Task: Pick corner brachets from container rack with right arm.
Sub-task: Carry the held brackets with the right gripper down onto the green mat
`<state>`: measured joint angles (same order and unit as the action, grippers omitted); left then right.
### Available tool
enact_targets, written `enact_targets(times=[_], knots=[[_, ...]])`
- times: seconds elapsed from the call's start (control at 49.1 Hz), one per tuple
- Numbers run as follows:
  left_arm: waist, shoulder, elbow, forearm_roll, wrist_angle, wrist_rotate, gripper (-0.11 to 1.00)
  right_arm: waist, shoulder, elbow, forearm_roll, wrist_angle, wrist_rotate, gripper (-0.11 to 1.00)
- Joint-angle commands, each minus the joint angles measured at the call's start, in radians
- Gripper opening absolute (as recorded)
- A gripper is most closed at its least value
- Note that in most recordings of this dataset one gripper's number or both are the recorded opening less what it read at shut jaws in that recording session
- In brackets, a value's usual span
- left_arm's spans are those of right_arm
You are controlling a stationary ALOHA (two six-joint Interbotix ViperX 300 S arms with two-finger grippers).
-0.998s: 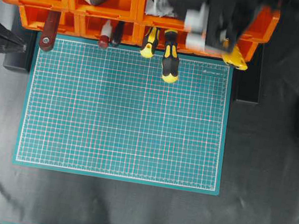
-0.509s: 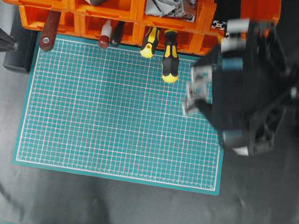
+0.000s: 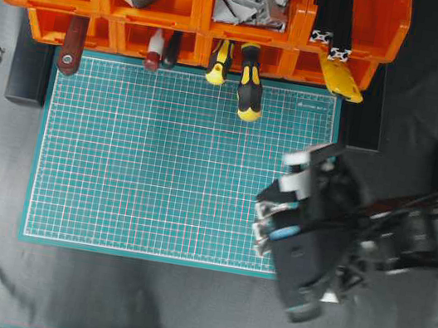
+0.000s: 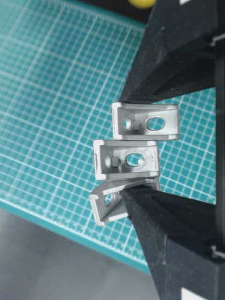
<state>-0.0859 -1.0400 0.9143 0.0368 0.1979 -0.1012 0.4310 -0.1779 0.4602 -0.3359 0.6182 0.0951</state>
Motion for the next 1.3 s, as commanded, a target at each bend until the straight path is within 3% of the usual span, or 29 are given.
enact_targets(times=[0.0, 0.224, 0.326, 0.509, 1.283], knots=[[0.002, 0.003, -0.025, 0.002, 0.005, 0.011, 0.0, -0.008, 0.052, 0.008, -0.038, -0.075, -0.006, 0.55], [0.003, -0.009, -0.028, 0.003, 0.06, 0.009, 0.0, -0.052, 0.201, -0.018, -0.12, -0.196, -0.018, 0.55], [0.002, -0.012, -0.028, 0.003, 0.061, 0.008, 0.0, -0.083, 0.265, -0.035, -0.135, -0.265, -0.023, 0.55], [0.002, -0.015, -0.029, 0.003, 0.061, 0.002, 0.0, -0.127, 0.341, -0.058, -0.135, -0.36, -0.021, 0.55], [0.002, -0.012, -0.026, 0.003, 0.063, -0.003, 0.0, -0.172, 0.379, -0.078, -0.124, -0.362, -0.003, 0.56]])
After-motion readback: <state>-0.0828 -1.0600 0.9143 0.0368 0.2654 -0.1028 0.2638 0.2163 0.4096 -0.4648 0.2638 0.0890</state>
